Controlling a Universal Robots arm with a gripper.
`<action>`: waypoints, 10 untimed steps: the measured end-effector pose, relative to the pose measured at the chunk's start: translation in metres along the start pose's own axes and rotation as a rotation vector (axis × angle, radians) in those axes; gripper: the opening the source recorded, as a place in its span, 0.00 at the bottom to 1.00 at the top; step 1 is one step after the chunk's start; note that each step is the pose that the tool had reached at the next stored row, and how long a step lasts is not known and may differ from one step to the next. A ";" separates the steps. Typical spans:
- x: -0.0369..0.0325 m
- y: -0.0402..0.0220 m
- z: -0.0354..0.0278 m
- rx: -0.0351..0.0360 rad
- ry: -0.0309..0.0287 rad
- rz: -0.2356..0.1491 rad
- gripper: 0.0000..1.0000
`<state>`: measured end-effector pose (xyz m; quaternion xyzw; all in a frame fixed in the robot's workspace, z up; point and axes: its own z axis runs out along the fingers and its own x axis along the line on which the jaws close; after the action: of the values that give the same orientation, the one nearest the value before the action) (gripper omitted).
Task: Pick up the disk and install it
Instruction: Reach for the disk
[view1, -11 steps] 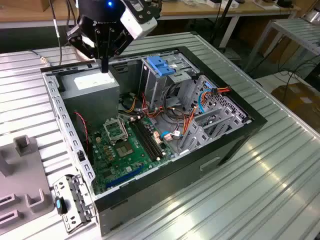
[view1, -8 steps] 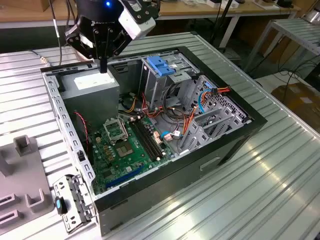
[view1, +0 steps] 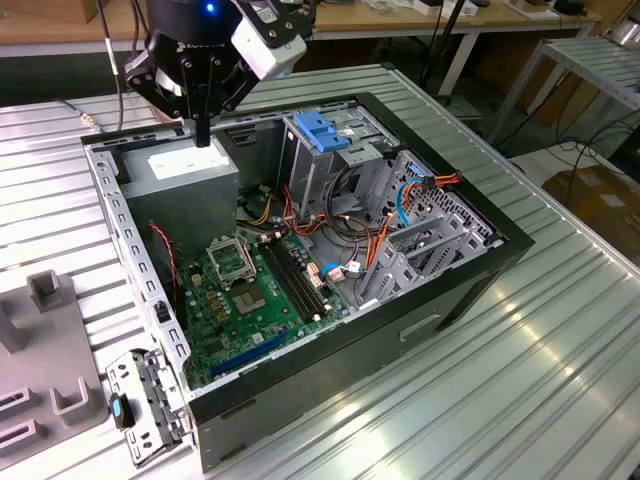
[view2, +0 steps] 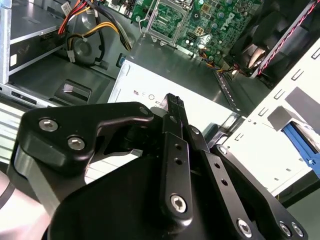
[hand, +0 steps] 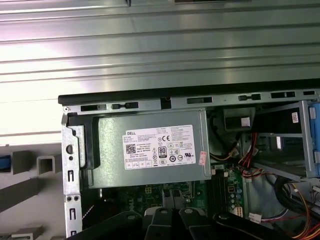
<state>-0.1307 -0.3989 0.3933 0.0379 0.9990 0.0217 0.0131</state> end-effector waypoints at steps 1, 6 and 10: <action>0.0005 0.0000 0.0000 0.0000 0.0000 0.000 0.11; 0.0037 -0.0003 -0.0001 0.0000 0.0000 0.000 0.11; 0.0063 -0.0005 -0.0002 0.0000 0.0000 0.000 0.11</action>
<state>-0.1371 -0.3989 0.3933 0.0379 0.9990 0.0217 0.0131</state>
